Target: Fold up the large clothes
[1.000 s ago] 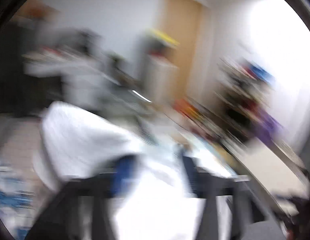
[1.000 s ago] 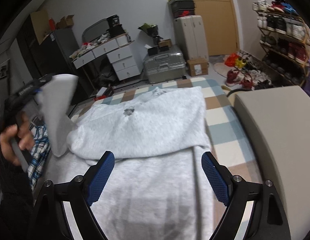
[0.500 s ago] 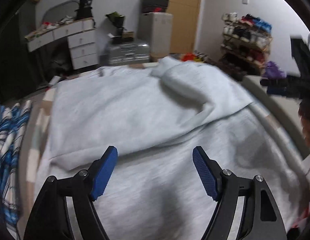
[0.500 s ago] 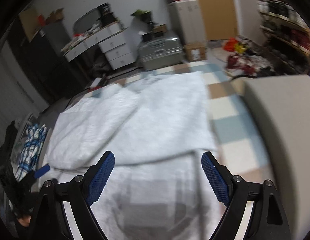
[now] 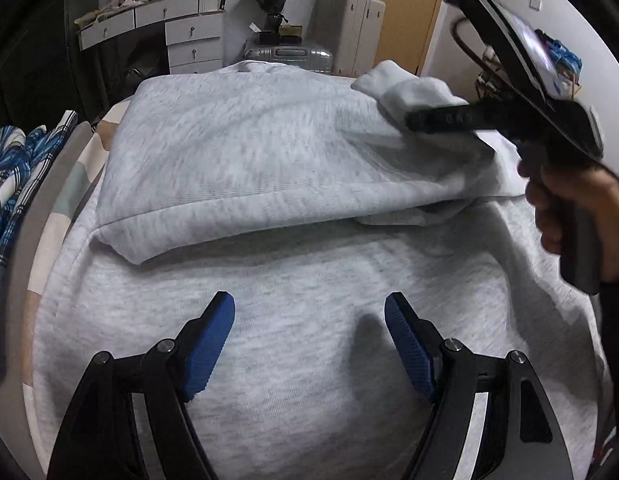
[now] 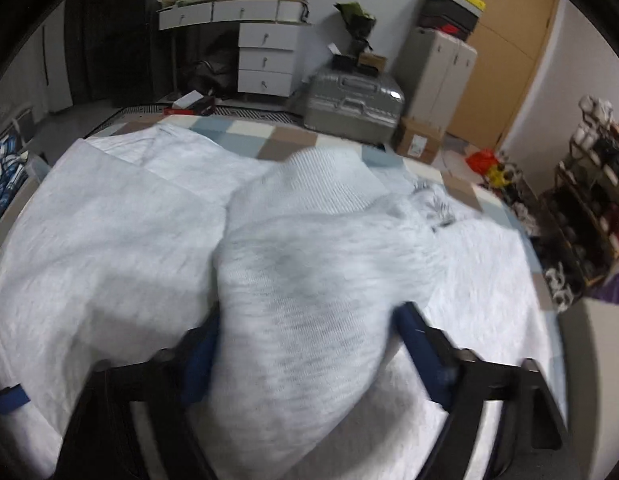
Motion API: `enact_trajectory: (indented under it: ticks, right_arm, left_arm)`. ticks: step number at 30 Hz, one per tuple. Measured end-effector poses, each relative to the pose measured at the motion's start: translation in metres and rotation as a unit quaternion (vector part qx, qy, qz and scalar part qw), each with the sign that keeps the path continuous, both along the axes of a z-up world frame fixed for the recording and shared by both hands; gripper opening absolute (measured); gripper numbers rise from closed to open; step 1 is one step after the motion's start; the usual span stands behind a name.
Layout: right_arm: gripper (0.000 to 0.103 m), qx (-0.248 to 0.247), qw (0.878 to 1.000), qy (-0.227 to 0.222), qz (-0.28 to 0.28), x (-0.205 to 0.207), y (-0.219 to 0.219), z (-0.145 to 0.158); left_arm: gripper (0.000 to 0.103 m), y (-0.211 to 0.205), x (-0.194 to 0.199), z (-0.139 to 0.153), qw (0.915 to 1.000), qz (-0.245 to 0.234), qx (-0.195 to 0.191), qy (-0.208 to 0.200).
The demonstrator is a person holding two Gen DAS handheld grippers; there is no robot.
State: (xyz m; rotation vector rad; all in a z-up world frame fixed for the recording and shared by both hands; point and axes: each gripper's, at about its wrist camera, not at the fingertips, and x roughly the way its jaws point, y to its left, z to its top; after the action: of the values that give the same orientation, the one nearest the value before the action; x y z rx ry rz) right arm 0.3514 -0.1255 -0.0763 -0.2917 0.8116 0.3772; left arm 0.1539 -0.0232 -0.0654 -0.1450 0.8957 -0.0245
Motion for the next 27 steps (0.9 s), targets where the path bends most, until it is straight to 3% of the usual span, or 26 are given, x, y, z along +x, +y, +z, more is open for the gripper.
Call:
enact_trajectory:
  ticks: [1, 2, 3, 4, 5, 6, 7, 8, 11, 18, 23, 27]
  right_arm:
    - [0.012, 0.021, 1.000, -0.005, 0.000, -0.004, -0.011, 0.007]
    - [0.009, 0.070, 0.997, -0.015, -0.004, -0.010, -0.032, 0.020]
    - [0.010, 0.151, 0.988, -0.022, 0.003, -0.018, -0.060, 0.035]
    - [0.012, 0.238, 0.971, -0.033, 0.014, -0.026, -0.092, 0.047]
    - [0.012, 0.293, 0.955, -0.049, 0.003, -0.033, -0.122, 0.055]
    - [0.028, 0.309, 0.949, -0.059, -0.036, -0.036, -0.150, 0.057]
    - [0.078, 0.291, 0.952, -0.048, -0.076, -0.034, -0.167, 0.055]
    - [0.102, 0.263, 0.958, -0.017, -0.110, -0.027, -0.181, 0.046]
    - [0.096, 0.243, 0.957, 0.053, -0.147, -0.024, -0.223, 0.015]
    - [0.096, 0.251, 0.950, 0.078, -0.167, -0.031, -0.253, 0.005]
    - [0.096, 0.229, 0.960, 0.086, -0.133, -0.032, -0.231, 0.010]
    - [0.096, 0.182, 0.970, 0.095, -0.130, -0.038, -0.231, 0.000]
  left_arm:
    - [0.074, 0.000, 0.001, 0.001, 1.0000, 0.000, -0.003, -0.001]
    - [0.074, -0.001, 0.002, 0.002, 1.0000, 0.000, -0.006, -0.001]
    - [0.074, 0.001, 0.001, 0.001, 1.0000, 0.000, -0.008, -0.002]
    - [0.074, 0.001, 0.001, 0.001, 0.9999, 0.000, -0.010, -0.002]
    - [0.074, 0.004, -0.001, -0.001, 0.9999, 0.001, -0.013, -0.003]
    - [0.074, 0.004, 0.000, 0.000, 0.9998, 0.001, -0.017, -0.004]
    - [0.074, 0.007, -0.003, -0.002, 0.9998, 0.001, -0.021, -0.005]
    - [0.074, 0.011, 0.002, -0.004, 0.9997, 0.001, -0.024, -0.005]
    - [0.074, 0.014, 0.000, -0.006, 0.9995, 0.001, -0.032, -0.007]
    - [0.074, 0.016, 0.000, -0.007, 0.9995, 0.001, -0.031, -0.007]
    - [0.074, 0.015, -0.005, -0.009, 0.9996, 0.002, -0.026, -0.006]
    - [0.074, 0.020, -0.013, -0.006, 0.9993, 0.011, -0.032, -0.012]
